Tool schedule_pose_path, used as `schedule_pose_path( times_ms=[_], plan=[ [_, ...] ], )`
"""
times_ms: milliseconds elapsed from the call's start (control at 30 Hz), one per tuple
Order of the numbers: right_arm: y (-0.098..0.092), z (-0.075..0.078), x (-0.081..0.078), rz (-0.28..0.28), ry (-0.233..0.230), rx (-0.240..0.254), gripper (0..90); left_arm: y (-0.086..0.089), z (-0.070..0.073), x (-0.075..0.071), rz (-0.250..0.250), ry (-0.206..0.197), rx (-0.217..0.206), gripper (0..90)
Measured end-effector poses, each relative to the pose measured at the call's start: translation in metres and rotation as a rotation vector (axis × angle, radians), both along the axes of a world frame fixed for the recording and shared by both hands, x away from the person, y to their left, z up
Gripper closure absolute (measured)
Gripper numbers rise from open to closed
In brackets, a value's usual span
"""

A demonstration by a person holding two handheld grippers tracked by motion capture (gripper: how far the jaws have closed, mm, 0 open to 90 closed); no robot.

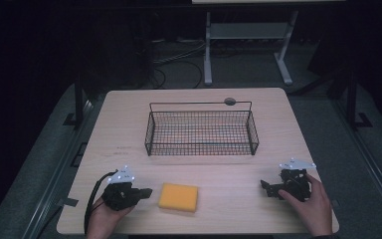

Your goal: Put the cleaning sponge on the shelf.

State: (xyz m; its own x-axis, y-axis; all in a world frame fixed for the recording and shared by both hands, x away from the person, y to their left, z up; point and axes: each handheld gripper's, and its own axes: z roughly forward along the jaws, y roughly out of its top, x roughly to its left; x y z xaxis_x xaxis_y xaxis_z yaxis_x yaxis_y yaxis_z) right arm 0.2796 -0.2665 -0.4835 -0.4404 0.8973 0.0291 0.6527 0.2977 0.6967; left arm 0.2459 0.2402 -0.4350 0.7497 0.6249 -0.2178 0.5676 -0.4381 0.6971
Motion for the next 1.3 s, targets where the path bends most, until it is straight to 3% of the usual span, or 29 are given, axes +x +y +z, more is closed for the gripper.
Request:
schedule_pose_path(
  times_ms=[200,500,900,1300],
  plan=[
    [0.000,0.000,0.000,-0.002,0.000,-0.001,0.0,-0.012,0.002,0.000,-0.031,-0.012,-0.019,89.8],
    [0.000,0.000,0.000,-0.004,0.000,-0.001,0.0,-0.031,-0.002,0.002,-0.075,-0.003,0.001,89.7],
    [0.000,0.000,0.000,-0.005,0.000,-0.003,0.0,-0.036,-0.006,0.008,-0.062,0.009,0.017,89.8],
    [0.000,0.000,0.000,-0.003,-0.002,-0.003,0.0,-0.045,-0.006,0.025,-0.058,-0.014,0.034,89.8]
  ],
)
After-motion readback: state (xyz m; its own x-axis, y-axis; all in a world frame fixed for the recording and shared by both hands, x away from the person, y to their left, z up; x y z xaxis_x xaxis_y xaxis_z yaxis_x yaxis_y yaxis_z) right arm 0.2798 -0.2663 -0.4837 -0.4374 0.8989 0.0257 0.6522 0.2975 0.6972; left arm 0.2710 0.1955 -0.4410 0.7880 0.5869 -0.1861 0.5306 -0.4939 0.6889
